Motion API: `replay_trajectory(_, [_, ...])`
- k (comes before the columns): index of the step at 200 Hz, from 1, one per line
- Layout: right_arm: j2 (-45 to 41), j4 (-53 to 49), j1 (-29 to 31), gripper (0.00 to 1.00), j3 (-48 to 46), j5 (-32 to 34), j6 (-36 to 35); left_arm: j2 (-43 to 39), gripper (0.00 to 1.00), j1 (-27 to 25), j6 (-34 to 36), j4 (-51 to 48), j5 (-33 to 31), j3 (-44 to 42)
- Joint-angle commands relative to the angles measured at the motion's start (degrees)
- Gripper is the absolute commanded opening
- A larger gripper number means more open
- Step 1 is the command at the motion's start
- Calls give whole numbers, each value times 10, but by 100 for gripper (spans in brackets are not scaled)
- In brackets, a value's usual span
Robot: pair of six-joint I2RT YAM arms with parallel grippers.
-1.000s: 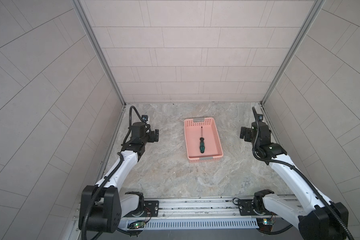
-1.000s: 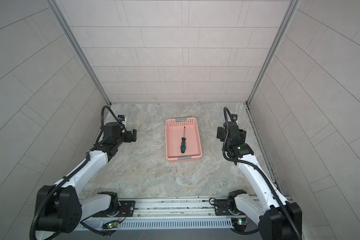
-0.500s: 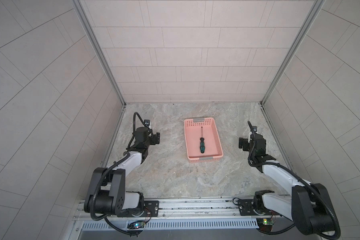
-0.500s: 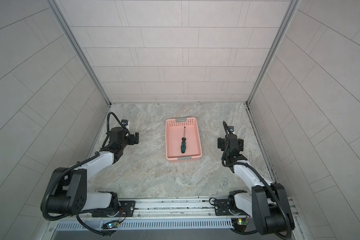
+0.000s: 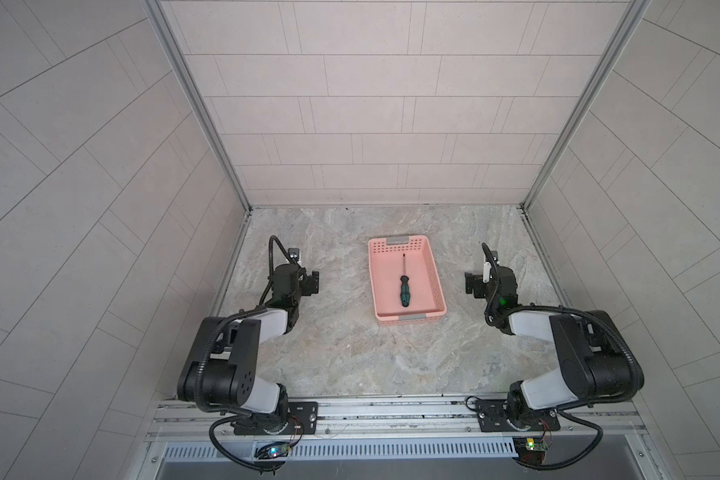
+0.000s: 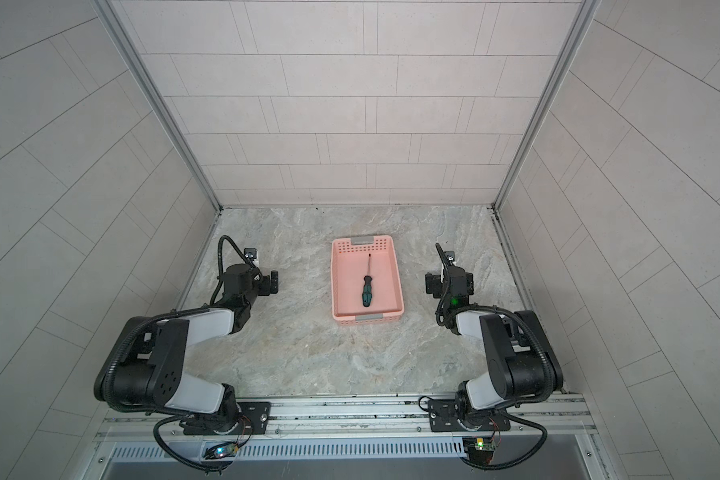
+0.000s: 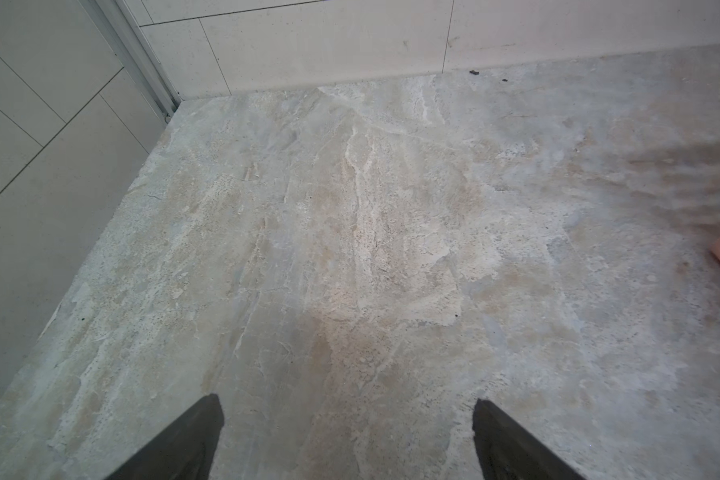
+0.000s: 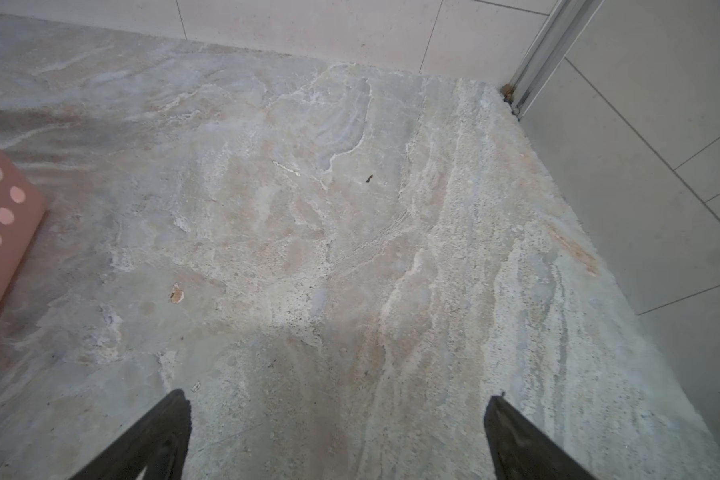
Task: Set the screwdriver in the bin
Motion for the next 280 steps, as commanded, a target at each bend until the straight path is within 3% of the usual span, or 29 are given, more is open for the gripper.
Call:
replay_trajectory(1, [-2,52,-4,100,-10,-22,-14,11,100,1,10,74,6,-22])
replay_trajectory(58, [5,46,-22,100,-2,-32,3,39,100,39,-23,52,53,4])
replay_trajectory(91, [6,46,-22,100,-2,-31,4,41,100,41,-38,42,16,10])
replay_trajectory(128, [5,44,-20,100,-1,-27,2,39,100,39,-37,42,15,8])
replay_trajectory(161, [2,57,11,100,-10,26,-14,37,100,37,-35,43,13,7])
replay_trajectory(211, [8,38,-16,100,4,-12,4,33,100,38,-35,45,13,4])
replay_trajectory(251, [6,39,2,100,3,36,1,34,100,37,-35,45,12,4])
replay_trajectory(280, [6,39,2,100,3,35,2,34,100,37,-35,45,13,4])
